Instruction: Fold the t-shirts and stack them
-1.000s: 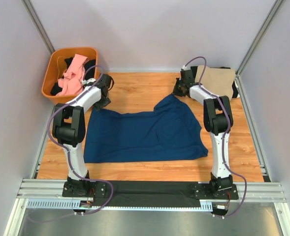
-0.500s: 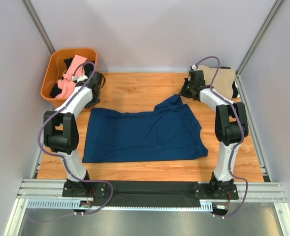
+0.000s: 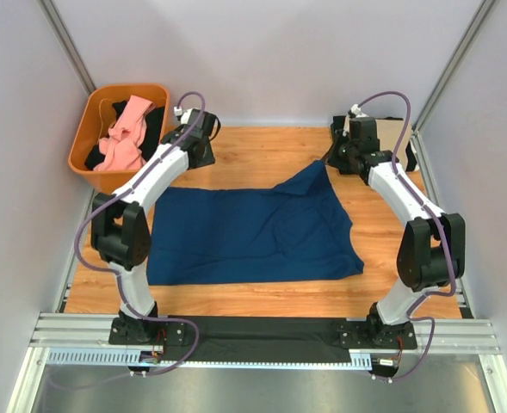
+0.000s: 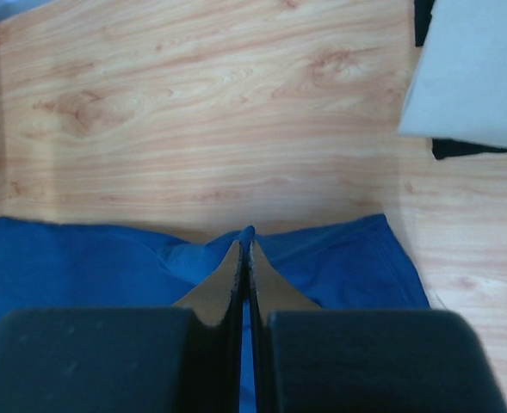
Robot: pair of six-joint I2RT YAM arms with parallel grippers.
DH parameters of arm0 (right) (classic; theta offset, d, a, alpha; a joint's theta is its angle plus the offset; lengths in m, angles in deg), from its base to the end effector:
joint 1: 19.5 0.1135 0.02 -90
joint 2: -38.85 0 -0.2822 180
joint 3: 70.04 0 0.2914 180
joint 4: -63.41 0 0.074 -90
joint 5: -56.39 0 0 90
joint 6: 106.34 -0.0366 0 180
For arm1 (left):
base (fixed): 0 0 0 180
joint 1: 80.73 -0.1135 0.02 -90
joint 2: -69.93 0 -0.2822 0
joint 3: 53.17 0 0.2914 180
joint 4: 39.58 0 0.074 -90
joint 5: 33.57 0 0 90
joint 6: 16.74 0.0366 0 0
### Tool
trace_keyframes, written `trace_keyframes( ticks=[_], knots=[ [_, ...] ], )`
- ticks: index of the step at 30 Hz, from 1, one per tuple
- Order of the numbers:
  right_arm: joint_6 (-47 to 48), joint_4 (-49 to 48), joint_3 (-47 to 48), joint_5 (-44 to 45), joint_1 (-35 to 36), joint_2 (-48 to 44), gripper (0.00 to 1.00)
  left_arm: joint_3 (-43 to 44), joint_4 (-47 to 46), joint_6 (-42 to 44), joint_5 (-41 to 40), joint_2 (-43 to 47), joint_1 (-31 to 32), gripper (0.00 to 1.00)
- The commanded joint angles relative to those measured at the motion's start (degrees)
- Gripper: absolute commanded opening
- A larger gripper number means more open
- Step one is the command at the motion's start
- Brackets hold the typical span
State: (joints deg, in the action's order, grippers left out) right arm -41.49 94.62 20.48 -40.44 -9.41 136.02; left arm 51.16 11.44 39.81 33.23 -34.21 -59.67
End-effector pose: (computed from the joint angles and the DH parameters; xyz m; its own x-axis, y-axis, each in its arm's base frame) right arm 0.4243 0.0799 0.2920 -0.6602 0.3111 -0.6836 0.0157 0.9157 0.4016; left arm 0.4236 -0.1476 0.3047 -0.6577 -0.2896 -0.6954 -0.3170 0.9438 -0.0933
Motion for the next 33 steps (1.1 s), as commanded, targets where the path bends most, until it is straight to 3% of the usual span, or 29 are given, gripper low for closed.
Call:
trace_keyframes(
  ticks=[1,6,14,23,27,32,33],
  knots=[
    [2.8,4.9,-1.2,2.4,0.0,-4.0,0.0,8.9,4.7,0.7,2.6,-7.2,-1.0,0.46],
    [3.1,9.7,-1.2,9.9,-1.9,-4.1,0.0,13.3,10.4,0.0,1.1,-13.8,-1.1,0.47],
    [2.2,12.0,0.6,12.5,-8.4,-0.4,0.0,9.9,11.6,-0.7,1.3,-15.0,-3.0,0.47],
    [3.3,13.2,1.3,14.2,-12.8,1.4,0.0,12.6,13.1,0.2,2.1,-19.4,-5.3,0.48],
    [2.1,13.0,1.4,8.2,-17.6,2.0,0.0,12.9,12.6,0.8,2.1,-21.1,-5.5,0.48],
    [2.2,12.4,1.1,5.4,-17.6,2.2,0.0,15.0,15.0,0.1,0.3,-25.3,-6.5,0.48],
    [2.1,12.1,0.8,5.1,-17.6,2.2,0.0,14.5,15.0,-0.3,0.3,-25.7,-6.7,0.43]
  ],
)
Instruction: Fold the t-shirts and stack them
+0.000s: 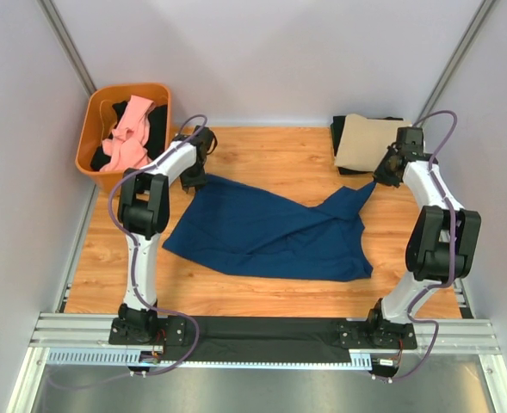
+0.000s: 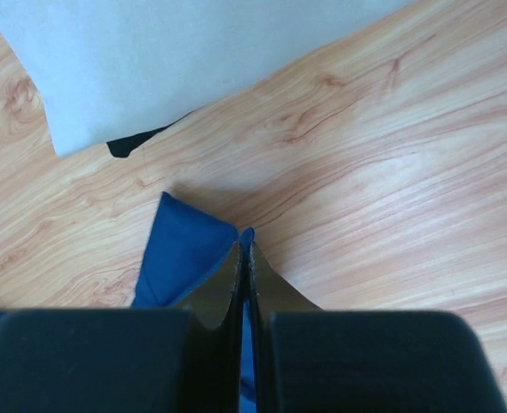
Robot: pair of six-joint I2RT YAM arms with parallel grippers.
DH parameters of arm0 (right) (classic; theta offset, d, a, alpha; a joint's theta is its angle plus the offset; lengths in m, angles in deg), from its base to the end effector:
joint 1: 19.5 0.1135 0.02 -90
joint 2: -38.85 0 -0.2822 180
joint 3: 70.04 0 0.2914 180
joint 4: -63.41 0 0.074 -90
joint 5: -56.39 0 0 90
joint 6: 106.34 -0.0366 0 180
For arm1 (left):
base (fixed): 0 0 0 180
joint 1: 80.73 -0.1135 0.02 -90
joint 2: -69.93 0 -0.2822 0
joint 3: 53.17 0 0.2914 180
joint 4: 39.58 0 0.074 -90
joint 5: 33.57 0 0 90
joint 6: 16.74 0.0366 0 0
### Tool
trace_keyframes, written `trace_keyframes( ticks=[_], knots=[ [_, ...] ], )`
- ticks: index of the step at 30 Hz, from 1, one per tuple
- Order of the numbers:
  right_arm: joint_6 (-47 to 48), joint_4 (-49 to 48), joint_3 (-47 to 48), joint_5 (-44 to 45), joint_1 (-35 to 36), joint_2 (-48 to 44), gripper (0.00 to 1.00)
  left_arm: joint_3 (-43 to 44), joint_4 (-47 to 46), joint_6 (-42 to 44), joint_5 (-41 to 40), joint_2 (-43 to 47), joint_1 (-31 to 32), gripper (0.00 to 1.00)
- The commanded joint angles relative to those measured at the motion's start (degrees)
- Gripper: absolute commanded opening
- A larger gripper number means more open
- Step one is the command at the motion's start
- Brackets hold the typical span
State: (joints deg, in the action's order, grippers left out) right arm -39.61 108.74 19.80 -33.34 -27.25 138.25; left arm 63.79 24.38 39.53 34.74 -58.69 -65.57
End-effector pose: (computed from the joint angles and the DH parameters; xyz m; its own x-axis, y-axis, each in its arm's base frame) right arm 0.4132 -0.0564 0.2530 -0.6903 0.4926 -0.5299 0.4466 0.8663 0.2237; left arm 0.4942 -0.1199 0.1705 -0.8633 -0.3007 -0.4053 -0.3907 0.9065 0.1598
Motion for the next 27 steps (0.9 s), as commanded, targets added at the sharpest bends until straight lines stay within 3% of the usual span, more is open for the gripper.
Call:
trace_keyframes(
  ticks=[1,11,18,27],
  knots=[
    [0.1,-2.2,1.2,-2.2,0.3,0.0,0.0,1.6,2.1,-0.4,-1.1,-1.7,-1.0,0.4],
    [0.2,-3.7,0.5,-6.2,1.0,-0.1,0.0,-2.2,-6.7,-0.7,5.1,5.6,-0.9,0.46],
    [0.6,-3.6,0.9,-6.6,1.9,0.1,0.0,7.2,-7.4,0.5,9.3,3.6,0.1,0.55],
    [0.6,-3.5,1.3,-7.8,1.9,0.0,0.0,17.1,-7.4,-1.5,14.0,-5.8,0.7,0.57]
  ],
)
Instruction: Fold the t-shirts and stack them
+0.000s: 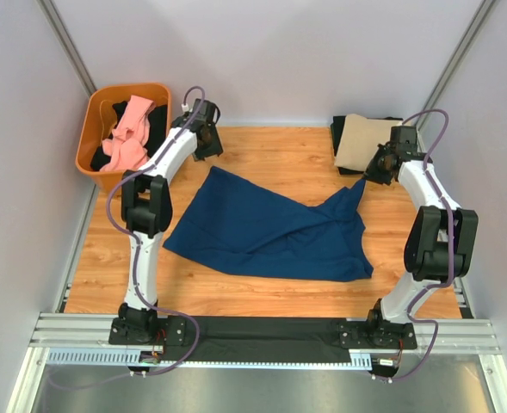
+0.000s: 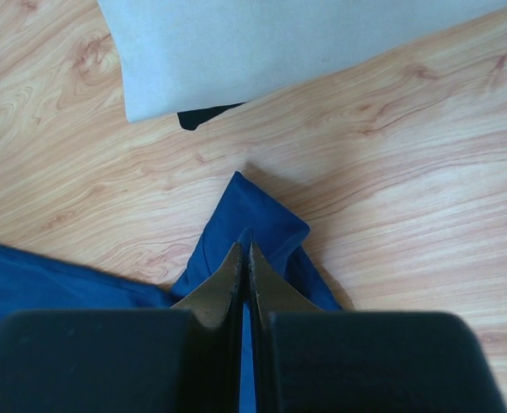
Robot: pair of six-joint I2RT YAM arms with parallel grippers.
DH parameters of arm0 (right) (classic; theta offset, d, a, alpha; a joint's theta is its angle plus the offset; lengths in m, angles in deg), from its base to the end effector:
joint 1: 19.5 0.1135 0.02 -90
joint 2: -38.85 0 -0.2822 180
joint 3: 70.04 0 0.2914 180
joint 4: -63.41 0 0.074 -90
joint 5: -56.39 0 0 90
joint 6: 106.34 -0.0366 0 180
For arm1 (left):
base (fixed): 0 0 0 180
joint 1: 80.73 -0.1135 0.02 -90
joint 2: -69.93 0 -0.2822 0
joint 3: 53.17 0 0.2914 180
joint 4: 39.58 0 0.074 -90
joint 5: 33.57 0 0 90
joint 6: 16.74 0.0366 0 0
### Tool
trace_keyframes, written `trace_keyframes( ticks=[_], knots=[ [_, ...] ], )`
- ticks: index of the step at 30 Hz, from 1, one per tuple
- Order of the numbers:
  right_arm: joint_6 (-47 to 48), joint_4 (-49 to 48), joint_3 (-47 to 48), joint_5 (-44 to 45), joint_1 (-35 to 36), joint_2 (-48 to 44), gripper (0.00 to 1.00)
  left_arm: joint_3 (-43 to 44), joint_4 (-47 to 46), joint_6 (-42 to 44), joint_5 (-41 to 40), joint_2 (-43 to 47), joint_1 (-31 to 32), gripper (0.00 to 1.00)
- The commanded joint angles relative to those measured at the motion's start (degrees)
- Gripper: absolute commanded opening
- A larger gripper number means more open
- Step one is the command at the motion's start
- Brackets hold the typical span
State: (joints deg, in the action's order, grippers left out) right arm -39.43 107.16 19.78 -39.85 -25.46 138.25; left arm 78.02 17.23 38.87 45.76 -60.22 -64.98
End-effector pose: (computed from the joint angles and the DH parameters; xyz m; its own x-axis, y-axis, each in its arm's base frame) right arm 0.4175 -0.0396 0.2549 -0.7187 0.4670 -0.5152 0.3484 0.8830 0.3144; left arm 0.5362 -0.1442 0.2436 -0.7507 -0.3650 -0.5507 -0.3121 0.9306 -0.1914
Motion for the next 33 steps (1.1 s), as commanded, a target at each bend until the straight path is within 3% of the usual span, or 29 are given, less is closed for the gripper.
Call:
trace_keyframes(
  ticks=[1,8,13,16,17,20,25,29,33],
  knots=[
    [0.4,-2.0,1.3,-1.3,0.2,0.0,0.0,3.6,-0.3,-1.2,3.4,-6.2,0.2,0.57],
    [0.5,-2.0,1.3,-0.7,0.2,0.4,0.0,3.0,0.5,-4.1,4.2,-8.7,0.6,0.57],
    [0.4,-2.0,1.5,-1.0,0.2,1.1,0.0,3.4,0.2,-4.6,3.9,-9.9,0.8,0.5],
    [0.3,-2.0,1.7,-1.2,0.3,1.8,0.0,6.2,0.2,-4.5,4.6,-11.4,0.7,0.31],
    [0.4,-1.9,2.0,-1.5,0.4,1.9,0.0,7.5,0.2,-4.5,5.2,-11.7,0.8,0.16],
    [0.2,-1.2,4.5,-3.1,1.1,3.3,0.0,9.4,0.3,-4.1,5.6,-11.8,0.7,0.0],
    [0.1,3.4,17.7,-5.4,3.1,8.3,0.0,8.9,6.1,-7.4,-0.5,-5.7,-1.3,0.0],
    [0.8,9.6,29.8,-5.2,4.9,12.0,0.0,-0.5,6.4,-10.9,-4.5,2.8,-4.8,0.0],
    [0.2,12.7,35.6,-4.7,5.3,13.3,0.0,-4.3,6.1,-10.0,-4.2,7.7,-6.9,0.0]
  ],
)
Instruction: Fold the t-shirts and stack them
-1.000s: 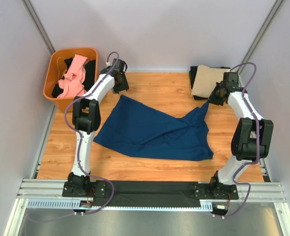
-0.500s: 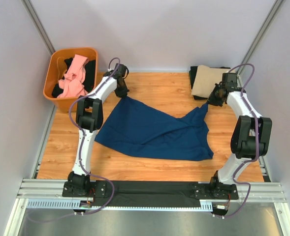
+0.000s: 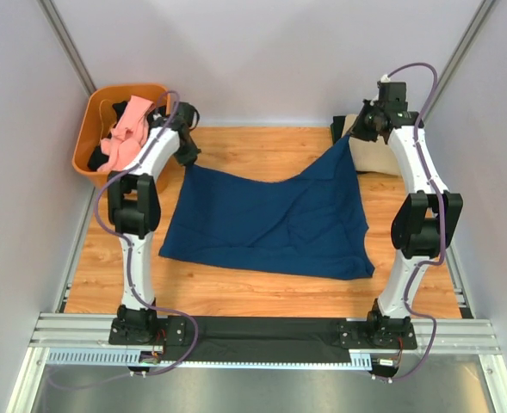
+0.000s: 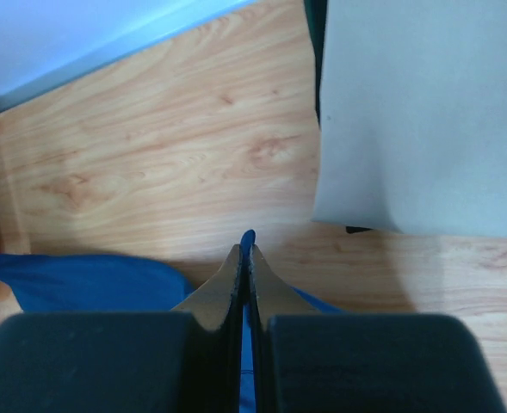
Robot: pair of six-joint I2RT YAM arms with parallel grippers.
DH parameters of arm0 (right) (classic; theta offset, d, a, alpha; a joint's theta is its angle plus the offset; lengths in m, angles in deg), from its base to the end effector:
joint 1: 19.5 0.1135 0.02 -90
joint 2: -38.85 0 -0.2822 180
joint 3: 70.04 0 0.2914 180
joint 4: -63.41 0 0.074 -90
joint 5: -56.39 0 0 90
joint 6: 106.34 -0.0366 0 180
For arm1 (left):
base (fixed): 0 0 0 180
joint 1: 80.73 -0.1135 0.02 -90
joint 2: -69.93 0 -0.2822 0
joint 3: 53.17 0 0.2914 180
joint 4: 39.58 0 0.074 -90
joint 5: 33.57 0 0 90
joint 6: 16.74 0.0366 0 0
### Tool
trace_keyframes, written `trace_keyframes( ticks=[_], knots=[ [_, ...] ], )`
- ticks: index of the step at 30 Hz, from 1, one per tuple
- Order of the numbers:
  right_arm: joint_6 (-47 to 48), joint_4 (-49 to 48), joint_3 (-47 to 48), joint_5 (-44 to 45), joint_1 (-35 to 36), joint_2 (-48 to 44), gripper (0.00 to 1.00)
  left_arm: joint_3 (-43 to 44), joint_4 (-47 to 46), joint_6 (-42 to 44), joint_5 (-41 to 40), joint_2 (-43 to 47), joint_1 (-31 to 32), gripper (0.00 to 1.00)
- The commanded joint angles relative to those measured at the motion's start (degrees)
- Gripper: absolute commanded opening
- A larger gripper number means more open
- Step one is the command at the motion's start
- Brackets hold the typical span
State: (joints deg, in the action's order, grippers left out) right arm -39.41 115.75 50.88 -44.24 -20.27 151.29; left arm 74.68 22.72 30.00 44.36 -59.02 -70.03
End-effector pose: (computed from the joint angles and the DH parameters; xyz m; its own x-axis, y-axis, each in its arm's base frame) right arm 0.4953 0.0001 0.3411 -0.6844 0.3944 -0.6133 0.1613 0.9022 0.4001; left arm 0.5300 -0.0924 0.2292 -0.7012 -0.5495 -0.4542 -0.5369 0.8262 -0.1707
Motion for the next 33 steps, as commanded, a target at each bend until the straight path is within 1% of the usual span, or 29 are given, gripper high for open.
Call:
trace_keyframes(
  ticks=[1,5,15,24,28,30,32,33],
  knots=[
    [0.1,4.0,4.6,-0.3,0.2,-0.2,0.0,-2.3,0.7,-1.0,-3.1,7.2,-2.3,0.0],
    [0.0,4.4,3.3,-0.7,0.5,-1.6,0.0,-5.9,0.4,-1.2,-2.9,10.2,-2.8,0.0],
    [0.4,4.0,-7.7,-0.1,0.5,-8.2,0.0,-13.7,-1.7,-1.0,-1.6,15.9,-2.8,0.0],
    [-0.3,3.4,-23.2,1.1,0.5,-22.8,0.0,-20.9,-2.2,0.8,-2.5,22.7,-3.5,0.0],
    [-0.7,3.9,-30.2,2.2,0.5,-27.9,0.0,-24.5,-2.2,2.0,-3.2,25.1,-3.6,0.0],
    [-2.1,4.2,-35.4,3.2,0.5,-31.1,0.0,-26.1,-2.4,2.1,-3.3,26.6,-3.6,0.0],
    [-3.4,3.5,-39.8,4.1,0.5,-33.5,0.0,-29.6,-3.0,2.0,-3.2,28.0,-3.6,0.0],
    [-4.2,3.0,-45.0,4.4,0.5,-36.1,0.0,-31.0,-4.2,2.0,-3.1,29.2,-3.7,0.0]
  ],
)
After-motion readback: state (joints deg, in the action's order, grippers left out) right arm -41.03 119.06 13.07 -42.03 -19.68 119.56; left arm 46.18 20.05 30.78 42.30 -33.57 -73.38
